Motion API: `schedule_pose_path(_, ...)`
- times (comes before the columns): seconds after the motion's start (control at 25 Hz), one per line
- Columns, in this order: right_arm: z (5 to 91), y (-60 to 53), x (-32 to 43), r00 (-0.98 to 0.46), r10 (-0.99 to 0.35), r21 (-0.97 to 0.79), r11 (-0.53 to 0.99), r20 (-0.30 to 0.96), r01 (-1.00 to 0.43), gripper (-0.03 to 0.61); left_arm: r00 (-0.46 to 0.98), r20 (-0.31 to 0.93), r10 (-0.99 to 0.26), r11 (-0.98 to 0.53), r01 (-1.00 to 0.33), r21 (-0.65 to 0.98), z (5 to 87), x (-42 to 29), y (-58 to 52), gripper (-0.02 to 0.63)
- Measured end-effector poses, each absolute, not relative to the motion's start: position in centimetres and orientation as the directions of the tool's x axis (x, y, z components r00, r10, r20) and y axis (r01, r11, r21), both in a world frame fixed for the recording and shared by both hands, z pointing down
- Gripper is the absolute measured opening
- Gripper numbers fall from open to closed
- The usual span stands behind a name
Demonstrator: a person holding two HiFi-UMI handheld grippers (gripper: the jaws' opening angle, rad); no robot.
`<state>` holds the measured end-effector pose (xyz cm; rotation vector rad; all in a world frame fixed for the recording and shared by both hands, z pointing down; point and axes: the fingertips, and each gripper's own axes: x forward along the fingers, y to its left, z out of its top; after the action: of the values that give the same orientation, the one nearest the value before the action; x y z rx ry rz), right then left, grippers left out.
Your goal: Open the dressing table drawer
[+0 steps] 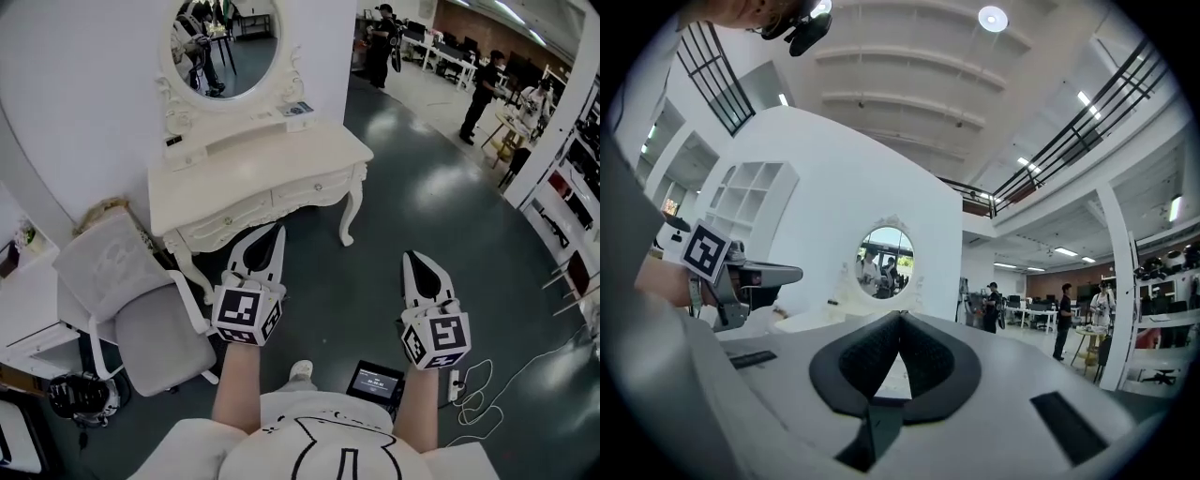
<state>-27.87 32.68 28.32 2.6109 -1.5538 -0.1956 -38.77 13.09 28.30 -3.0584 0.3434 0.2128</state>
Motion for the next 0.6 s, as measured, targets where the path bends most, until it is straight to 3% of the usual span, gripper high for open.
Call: schedule_pose_path(0.6,28.3,21.5,-18.6,0.466,-0.884,0.191,-0.464,-0.038,-0.865,0.014,0.964,-0.141,-0.226,-0.974,-0.228,0.002,28.6,-29.0,2.6,0.012)
